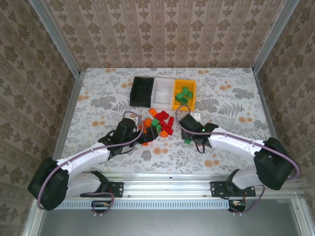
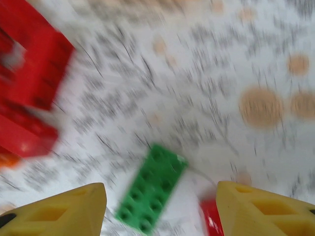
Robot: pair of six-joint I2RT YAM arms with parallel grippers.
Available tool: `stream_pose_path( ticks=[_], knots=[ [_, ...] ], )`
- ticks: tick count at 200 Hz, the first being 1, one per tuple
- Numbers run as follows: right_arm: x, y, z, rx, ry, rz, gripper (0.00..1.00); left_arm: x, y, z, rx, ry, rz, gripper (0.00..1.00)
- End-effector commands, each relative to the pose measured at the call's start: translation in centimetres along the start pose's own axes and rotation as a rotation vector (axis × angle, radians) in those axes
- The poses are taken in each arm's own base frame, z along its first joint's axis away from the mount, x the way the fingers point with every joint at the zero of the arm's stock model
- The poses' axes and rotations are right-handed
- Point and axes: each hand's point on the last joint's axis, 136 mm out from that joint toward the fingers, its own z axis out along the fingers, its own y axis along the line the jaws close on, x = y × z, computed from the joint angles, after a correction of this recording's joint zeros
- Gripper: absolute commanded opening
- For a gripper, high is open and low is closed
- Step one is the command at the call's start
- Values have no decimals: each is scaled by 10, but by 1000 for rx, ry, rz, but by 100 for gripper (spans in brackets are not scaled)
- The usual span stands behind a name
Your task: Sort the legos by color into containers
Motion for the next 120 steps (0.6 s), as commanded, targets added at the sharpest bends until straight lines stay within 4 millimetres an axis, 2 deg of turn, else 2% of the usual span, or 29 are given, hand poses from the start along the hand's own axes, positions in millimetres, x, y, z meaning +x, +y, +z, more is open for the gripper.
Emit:
stream_pose_path(
  ticks=[1, 41, 120],
  knots=[
    [9, 0, -4, -16, 11, 121, 63, -10, -15, -1, 22, -31, 49, 100],
    [30, 10, 14, -39, 93, 94, 62, -7, -14, -2, 21, -30, 44, 100],
    [35, 20, 41, -15, 139, 67, 62, -9, -12, -9, 2, -40, 47, 100]
  ],
)
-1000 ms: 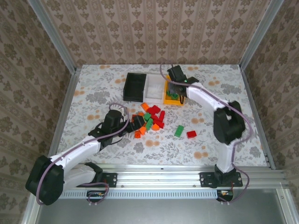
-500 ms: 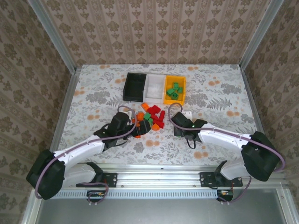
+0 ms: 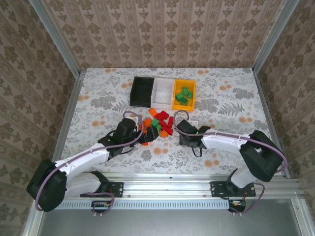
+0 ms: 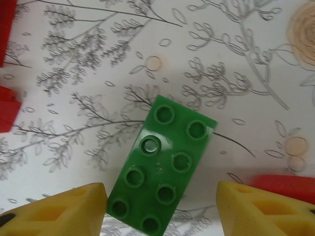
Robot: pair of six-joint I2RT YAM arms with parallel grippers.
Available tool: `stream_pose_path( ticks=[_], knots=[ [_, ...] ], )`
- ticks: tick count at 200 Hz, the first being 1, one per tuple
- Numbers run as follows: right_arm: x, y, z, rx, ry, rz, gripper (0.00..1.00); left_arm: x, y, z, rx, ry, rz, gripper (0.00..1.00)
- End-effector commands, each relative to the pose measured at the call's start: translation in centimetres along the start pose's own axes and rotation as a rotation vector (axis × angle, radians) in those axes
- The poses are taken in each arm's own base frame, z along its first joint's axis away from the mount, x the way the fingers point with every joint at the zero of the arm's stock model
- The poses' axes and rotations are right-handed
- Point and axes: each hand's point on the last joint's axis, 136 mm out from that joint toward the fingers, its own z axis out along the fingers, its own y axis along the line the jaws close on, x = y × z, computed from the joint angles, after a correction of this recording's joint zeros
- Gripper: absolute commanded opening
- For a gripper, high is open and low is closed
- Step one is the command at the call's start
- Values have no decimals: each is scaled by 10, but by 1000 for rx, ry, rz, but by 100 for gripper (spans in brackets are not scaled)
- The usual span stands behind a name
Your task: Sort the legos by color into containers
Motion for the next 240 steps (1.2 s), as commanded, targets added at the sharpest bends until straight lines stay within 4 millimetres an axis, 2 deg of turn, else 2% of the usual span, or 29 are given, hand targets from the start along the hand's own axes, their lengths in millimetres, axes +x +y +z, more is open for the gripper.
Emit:
stream_pose_path(
  ticks=[1, 63, 83, 117, 134, 167, 186, 207, 222, 240],
  knots=[
    [2, 5, 9, -2, 25, 1, 62, -5, -6, -4, -3, -12, 28, 100],
    [-1, 14, 18, -43, 28, -26, 63, -8, -7, -5, -12, -18, 39, 100],
    [-8, 10, 23, -26, 20, -16, 63, -8, -6, -4, -17, -19, 44, 100],
    [-22, 14, 30, -40, 8, -18, 60, -9, -5, -3, -24, -16, 45, 100],
    [-25, 19, 34, -43, 14, -40, 54, -8, -5, -2, -25, -11, 43, 100],
    [-26, 15, 37, -4, -3, -73, 40, -7, -2, -5, -32, -16, 42, 100],
    [-33, 14, 30, 0, -34, -90, 35, -8, -1, -7, -40, -24, 46, 100],
    [-49, 17, 13, -20, -89, -105, 34, -12, -1, -8, -47, -27, 52, 100],
    [-71, 19, -5, -31, -146, -114, 34, -15, -1, -10, -53, -32, 59, 100],
    [-110, 21, -26, -54, -222, -110, 34, -20, 4, -12, -81, -43, 55, 100]
  ],
)
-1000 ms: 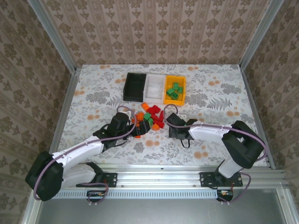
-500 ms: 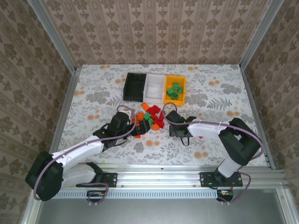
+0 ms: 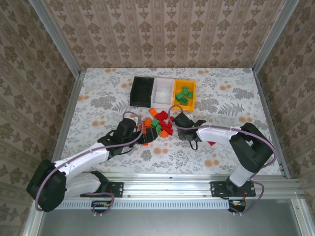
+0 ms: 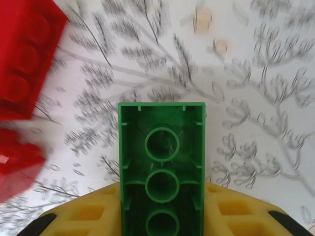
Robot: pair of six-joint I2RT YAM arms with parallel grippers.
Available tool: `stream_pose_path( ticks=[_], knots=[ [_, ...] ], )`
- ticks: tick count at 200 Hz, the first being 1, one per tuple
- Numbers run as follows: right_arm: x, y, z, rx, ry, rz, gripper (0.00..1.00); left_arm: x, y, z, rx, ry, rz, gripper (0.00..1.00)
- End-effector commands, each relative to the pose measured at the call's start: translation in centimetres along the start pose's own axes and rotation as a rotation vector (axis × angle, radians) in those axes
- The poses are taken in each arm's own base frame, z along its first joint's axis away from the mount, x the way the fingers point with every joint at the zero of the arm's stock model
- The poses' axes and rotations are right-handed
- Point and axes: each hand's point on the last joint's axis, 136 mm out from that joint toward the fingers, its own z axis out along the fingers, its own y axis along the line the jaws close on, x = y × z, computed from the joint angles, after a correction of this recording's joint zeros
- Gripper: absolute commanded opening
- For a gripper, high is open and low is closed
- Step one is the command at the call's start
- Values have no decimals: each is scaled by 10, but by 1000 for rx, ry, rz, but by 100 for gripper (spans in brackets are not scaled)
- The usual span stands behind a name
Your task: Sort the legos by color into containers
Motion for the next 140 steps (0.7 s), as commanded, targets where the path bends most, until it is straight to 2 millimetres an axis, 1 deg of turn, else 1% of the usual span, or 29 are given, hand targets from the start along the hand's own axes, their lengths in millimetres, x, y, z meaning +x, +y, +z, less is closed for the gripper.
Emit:
stream_pose_path(
  ticks=[1, 12, 23, 28, 40, 61, 75, 83, 104, 121, 140],
  knots=[
    [-72, 0, -37, -25, -182, 6, 34, -20, -5, -10, -15, -50, 28, 100],
    [-99, -5, -43, -23, -224, 13, 34, -22, 2, -10, -51, -50, 14, 100],
    [-124, -8, -43, -35, -251, 17, 34, -22, 9, -10, -83, -42, -7, 100],
    [-132, -12, -39, -29, -246, 23, 34, -22, 11, -9, -90, -39, -15, 100],
    [-154, -13, -31, -27, -243, 20, 34, -21, 14, -8, -95, -28, -35, 100],
    [-182, -15, -7, -4, -226, 10, 34, -18, 17, -7, -97, -18, -49, 100],
    [-194, -15, 8, 7, -212, -2, 35, -18, 19, -8, -103, -20, -51, 100],
    [-204, -16, 14, 14, -214, -5, 35, -18, 20, -8, -106, -20, -53, 100],
    [-221, -19, 31, 28, -203, -6, 35, -19, 20, -10, -107, -18, -53, 100],
    [-228, -21, 44, 35, -185, -6, 36, -20, 21, -9, -108, -18, -54, 100],
    [-232, -22, 55, 37, -171, -6, 40, -21, 20, -8, -108, -18, -55, 100]
  ],
)
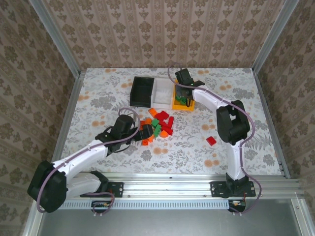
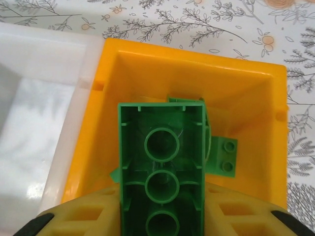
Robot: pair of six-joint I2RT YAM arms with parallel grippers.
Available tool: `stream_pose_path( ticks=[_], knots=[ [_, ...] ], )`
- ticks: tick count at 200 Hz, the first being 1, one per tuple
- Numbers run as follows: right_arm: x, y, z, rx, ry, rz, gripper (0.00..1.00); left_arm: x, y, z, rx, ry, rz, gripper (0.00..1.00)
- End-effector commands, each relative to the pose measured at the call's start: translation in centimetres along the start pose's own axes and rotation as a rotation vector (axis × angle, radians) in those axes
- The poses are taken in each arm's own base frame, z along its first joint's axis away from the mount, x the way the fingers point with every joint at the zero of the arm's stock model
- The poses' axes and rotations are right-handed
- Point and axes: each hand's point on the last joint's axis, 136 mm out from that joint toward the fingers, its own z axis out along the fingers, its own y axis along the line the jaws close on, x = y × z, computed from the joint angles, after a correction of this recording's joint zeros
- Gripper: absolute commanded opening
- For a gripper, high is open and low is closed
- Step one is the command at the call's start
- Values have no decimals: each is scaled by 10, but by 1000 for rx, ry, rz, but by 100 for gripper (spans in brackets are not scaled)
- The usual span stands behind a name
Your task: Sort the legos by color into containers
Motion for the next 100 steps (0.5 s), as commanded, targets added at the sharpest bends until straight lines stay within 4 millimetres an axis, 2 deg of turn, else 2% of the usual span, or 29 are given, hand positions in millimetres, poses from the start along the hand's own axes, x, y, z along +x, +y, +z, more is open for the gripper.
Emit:
stream_pose_path(
  ticks=[1, 26, 50, 63, 78, 93, 100],
  knots=[
    [-6, -2, 5, 0, 27, -27, 40, -6, -2, -2, -6, -4, -9, 100],
    [-13, -2, 6, 3, 25, -32, 53, -7, -5, 0, 2, 0, -10, 100],
    [-24, -3, -10, -7, -3, -30, 56, -8, -9, 1, 15, 6, -4, 100],
    [-29, -1, -28, -20, -29, -27, 55, -10, -10, -1, 14, 1, 2, 100],
    [-27, 8, -55, -51, -59, -27, 54, -14, -7, -5, -4, -21, 2, 100],
    [-6, 22, -83, -86, -68, -27, 53, -16, 1, -10, -28, -47, -8, 100],
    [9, 31, -94, -99, -67, -29, 51, -16, 5, -12, -42, -60, -17, 100]
  ],
)
